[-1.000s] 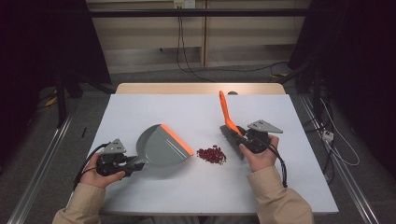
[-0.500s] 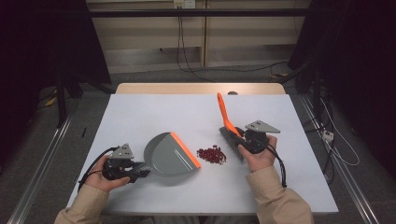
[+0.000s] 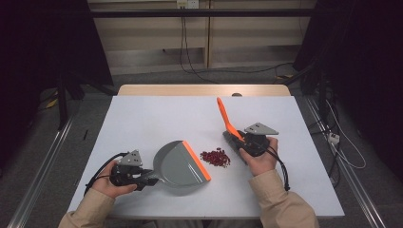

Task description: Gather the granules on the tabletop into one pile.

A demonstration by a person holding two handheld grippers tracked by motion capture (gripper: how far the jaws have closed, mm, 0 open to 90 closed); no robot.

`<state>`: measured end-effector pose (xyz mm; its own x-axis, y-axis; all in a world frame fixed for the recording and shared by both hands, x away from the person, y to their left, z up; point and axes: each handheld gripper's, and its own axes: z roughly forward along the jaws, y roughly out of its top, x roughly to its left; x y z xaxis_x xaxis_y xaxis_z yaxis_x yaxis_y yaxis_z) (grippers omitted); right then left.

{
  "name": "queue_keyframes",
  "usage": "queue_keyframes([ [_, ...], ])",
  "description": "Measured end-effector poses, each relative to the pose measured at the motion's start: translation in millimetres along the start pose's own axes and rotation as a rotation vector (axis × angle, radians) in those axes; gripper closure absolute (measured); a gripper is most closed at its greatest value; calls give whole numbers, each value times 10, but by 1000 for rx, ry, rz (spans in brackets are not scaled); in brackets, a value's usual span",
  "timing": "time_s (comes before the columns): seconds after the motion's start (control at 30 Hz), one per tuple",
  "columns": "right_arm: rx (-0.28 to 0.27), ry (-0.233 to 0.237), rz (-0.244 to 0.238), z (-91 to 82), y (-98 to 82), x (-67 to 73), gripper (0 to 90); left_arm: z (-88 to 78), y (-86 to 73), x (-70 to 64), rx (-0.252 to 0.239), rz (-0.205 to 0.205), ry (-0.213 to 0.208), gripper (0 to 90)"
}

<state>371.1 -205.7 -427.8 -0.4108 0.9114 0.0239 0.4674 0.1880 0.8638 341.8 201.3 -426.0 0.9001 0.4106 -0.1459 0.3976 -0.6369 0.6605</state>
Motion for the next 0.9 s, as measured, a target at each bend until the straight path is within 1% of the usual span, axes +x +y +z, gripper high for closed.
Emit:
queue_keyframes([
  [0.07,6,-4,-7,10,4,19,713,6,1,5,2,3,-5,628],
  [0.1,10,-5,-21,14,7,29,713,9,2,8,1,4,-9,627],
  [0.13,14,1,-32,19,9,40,712,14,4,4,-6,-4,-12,627],
  [0.17,14,6,-31,22,8,51,710,20,7,3,-5,-6,-17,627],
  [0.2,14,13,-38,25,8,59,709,19,12,2,7,5,-9,627],
  [0.23,18,19,-48,26,12,67,707,25,12,4,4,5,-23,627],
  [0.33,41,22,-60,9,12,76,679,29,9,-8,-1,5,-31,627],
  [0.4,69,27,-69,-4,5,79,662,30,9,-10,6,18,-33,626],
  [0.47,80,24,-75,-12,-9,75,678,44,11,-23,3,10,-35,626],
  [0.5,84,22,-82,-13,-13,72,698,43,16,-28,9,13,-24,626],
  [0.53,86,26,-92,-11,-11,74,706,49,17,-27,5,14,-35,626],
  [0.57,89,21,-92,-12,-12,75,708,52,19,-29,2,13,-37,625],
  [0.67,88,18,-100,-15,-18,93,711,68,25,-36,2,12,-48,624],
  [0.7,86,14,-104,-17,-24,109,711,65,32,-40,18,23,-36,624],
  [0.73,86,17,-103,-19,-30,127,711,75,33,-42,12,19,-53,623],
  [0.77,81,13,-99,-21,-41,149,711,81,35,-45,11,15,-59,623],
  [0.87,71,3,-103,-30,-66,213,711,85,40,-45,10,14,-62,622],
  [0.9,69,-2,-107,-33,-71,229,711,81,44,-48,14,15,-49,623],
])
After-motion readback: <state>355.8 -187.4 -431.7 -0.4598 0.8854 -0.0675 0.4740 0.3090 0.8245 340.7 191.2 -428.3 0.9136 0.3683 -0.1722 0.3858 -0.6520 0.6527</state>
